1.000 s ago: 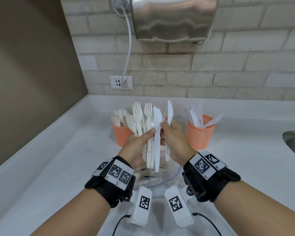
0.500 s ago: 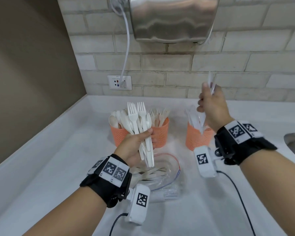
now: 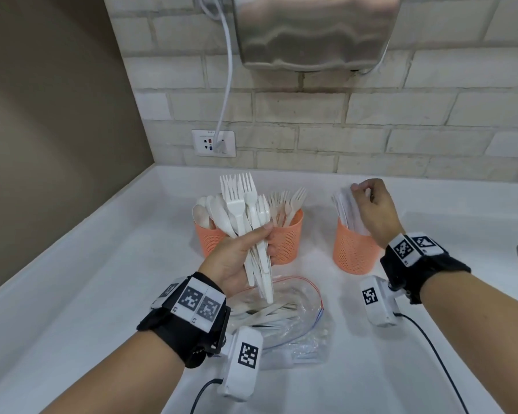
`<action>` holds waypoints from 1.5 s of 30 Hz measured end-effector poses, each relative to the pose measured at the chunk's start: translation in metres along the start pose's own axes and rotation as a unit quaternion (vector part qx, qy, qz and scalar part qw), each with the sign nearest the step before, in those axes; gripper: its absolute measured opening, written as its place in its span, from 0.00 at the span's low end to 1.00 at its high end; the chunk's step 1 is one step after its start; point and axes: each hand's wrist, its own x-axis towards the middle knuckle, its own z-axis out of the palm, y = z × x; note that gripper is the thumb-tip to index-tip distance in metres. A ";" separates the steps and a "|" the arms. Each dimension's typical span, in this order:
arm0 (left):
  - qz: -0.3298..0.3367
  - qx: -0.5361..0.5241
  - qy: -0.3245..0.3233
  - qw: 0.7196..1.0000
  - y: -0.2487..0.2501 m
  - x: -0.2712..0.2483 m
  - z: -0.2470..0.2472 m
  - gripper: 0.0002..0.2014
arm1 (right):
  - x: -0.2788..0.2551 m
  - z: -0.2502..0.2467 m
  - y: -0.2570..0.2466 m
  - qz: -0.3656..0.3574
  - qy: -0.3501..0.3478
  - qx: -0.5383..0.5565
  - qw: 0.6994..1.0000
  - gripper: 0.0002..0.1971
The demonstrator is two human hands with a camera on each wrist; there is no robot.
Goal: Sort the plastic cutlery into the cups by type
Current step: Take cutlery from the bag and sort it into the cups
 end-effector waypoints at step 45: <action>0.020 -0.001 0.014 1.000 0.024 -0.014 -0.041 0.04 | -0.096 0.092 -0.100 0.150 -0.243 0.424 0.860 0.08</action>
